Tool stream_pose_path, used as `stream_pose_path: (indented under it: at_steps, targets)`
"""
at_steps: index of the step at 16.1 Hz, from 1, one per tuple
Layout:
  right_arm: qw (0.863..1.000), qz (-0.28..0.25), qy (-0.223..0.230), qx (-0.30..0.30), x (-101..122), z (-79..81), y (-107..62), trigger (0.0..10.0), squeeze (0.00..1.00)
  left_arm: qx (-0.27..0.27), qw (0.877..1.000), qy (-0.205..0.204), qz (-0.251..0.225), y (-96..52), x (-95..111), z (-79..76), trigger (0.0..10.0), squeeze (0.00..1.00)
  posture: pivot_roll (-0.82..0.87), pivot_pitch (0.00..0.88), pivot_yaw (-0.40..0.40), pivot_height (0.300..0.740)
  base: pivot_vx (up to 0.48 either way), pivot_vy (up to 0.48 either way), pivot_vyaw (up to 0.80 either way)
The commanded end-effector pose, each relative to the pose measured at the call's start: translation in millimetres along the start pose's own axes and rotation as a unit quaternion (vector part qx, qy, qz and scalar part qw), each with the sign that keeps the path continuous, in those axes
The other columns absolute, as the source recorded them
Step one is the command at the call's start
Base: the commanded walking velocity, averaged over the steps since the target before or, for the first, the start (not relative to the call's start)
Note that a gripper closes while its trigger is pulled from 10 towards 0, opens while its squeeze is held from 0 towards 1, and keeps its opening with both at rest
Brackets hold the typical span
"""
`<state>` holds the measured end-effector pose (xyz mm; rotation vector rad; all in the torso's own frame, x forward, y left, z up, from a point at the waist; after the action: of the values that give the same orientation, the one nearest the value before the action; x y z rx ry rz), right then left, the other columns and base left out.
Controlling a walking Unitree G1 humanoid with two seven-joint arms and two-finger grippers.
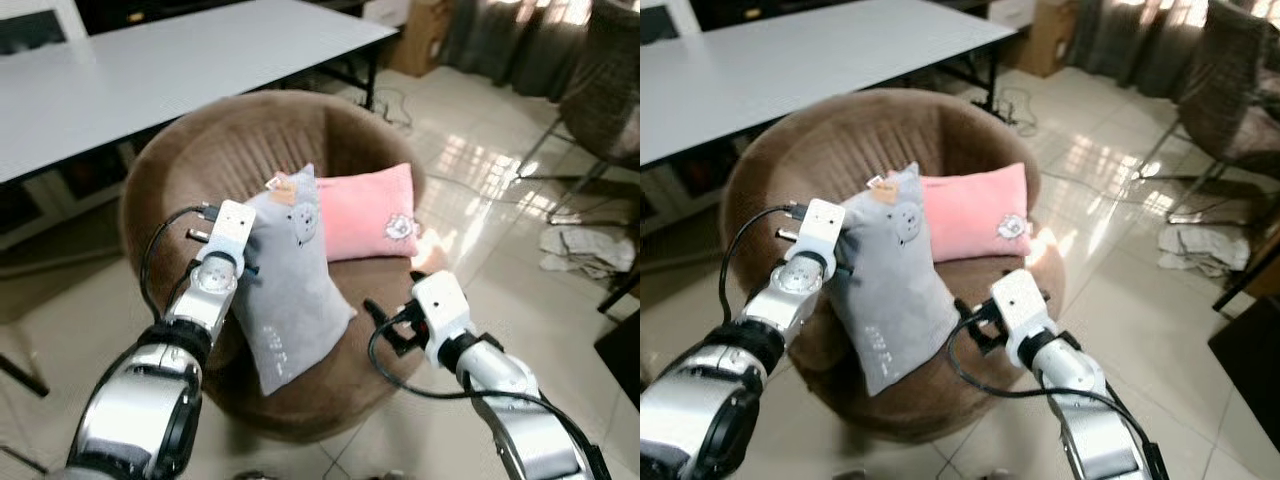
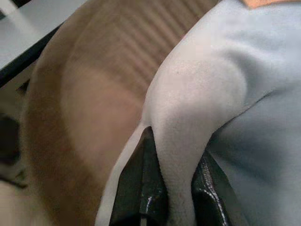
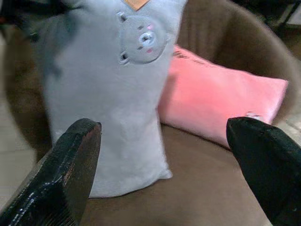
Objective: Move the pillow to the sofa from floor
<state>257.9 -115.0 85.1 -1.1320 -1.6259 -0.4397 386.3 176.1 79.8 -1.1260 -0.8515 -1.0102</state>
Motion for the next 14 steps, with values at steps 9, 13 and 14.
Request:
stream_pose_path:
  at_steps: [9, 13, 14]
  targets:
    - [1.0, 0.005, -0.013, 0.027, -2, 17.4, -4.5, 10.0, 0.0, 0.029, 0.997, -0.024, -0.065, 9.3, 49, 25.7, 10.0, 1.0, -0.09, 0.142, 0.023, 0.74, 0.0, 0.0, 0.0]
    - [1.0, -0.002, -0.011, 0.023, 5, 16.4, -7.9, 10.0, 0.0, -0.004, 0.993, -0.018, -0.112, 8.9, 71, 25.4, 10.0, 1.0, -0.08, 0.135, 0.02, 0.74, 0.0, 0.0, 0.0]
    - [1.0, -0.003, -0.01, 0.021, 6, 15.5, -7.6, 10.0, 0.0, -0.01, 0.993, -0.017, -0.12, 8.3, 72, 24.2, 10.0, 1.0, -0.08, 0.129, 0.019, 0.74, 0.0, 0.0, 0.0]
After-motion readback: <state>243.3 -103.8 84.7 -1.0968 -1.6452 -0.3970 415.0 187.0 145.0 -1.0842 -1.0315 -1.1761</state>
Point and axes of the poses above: a point about 5 cm out from each wrist's last joint towards the gripper, its own y axis pointing out of the wrist towards the gripper, its own x axis along the axis of the wrist's last joint, z = x × y, the point moved 2 cm from there along y, pointing out of the wrist towards the gripper, and after that the axes turned 13 degrees about -y, right-handed, at the moved point
